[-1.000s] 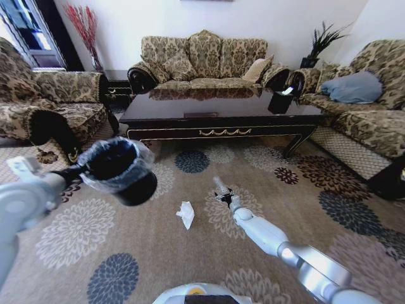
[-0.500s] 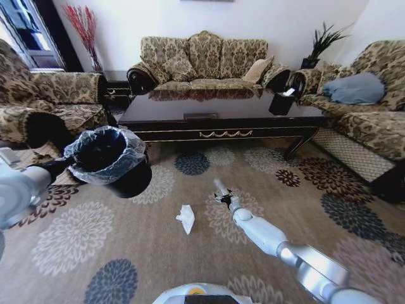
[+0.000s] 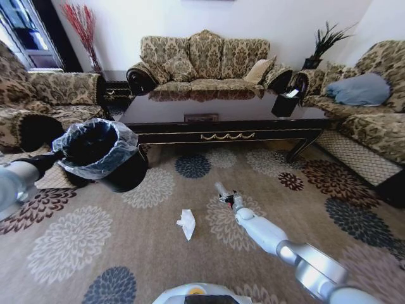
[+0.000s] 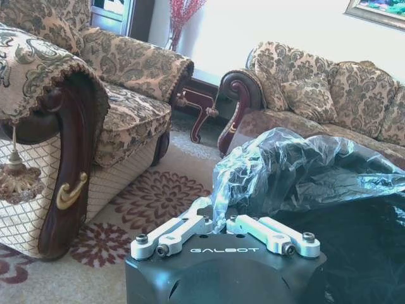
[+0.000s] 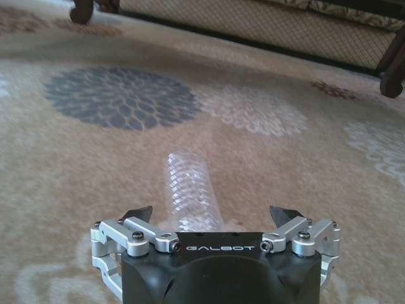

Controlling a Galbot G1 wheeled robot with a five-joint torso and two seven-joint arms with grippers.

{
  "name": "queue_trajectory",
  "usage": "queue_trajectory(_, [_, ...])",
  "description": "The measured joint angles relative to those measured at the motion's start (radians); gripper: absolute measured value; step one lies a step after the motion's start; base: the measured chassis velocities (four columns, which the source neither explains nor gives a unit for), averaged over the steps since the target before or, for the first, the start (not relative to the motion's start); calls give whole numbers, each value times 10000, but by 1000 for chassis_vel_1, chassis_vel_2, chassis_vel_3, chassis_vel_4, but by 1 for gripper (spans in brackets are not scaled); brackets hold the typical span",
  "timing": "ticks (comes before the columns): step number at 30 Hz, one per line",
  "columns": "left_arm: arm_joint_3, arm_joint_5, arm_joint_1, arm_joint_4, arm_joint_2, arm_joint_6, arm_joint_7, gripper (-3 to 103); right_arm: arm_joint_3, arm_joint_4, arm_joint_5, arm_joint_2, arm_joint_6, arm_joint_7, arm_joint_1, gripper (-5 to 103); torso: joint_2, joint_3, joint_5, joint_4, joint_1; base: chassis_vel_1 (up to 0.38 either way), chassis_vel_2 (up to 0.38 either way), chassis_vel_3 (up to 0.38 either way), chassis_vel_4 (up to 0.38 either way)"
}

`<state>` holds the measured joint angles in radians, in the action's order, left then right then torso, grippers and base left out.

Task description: Move to the front of the table and pick up the trash from the floor, then place it into the trash bin.

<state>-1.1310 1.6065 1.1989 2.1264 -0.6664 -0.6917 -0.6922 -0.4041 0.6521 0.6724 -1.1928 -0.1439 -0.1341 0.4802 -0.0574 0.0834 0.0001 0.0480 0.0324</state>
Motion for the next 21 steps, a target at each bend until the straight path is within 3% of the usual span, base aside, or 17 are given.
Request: queue_trajectory(21, [-301, 119, 419, 486, -144, -26, -76, 4, 56, -1396, -69, -709, 422, 743, -336, 100, -2, 1, 0, 1, 3, 0, 0, 0, 0])
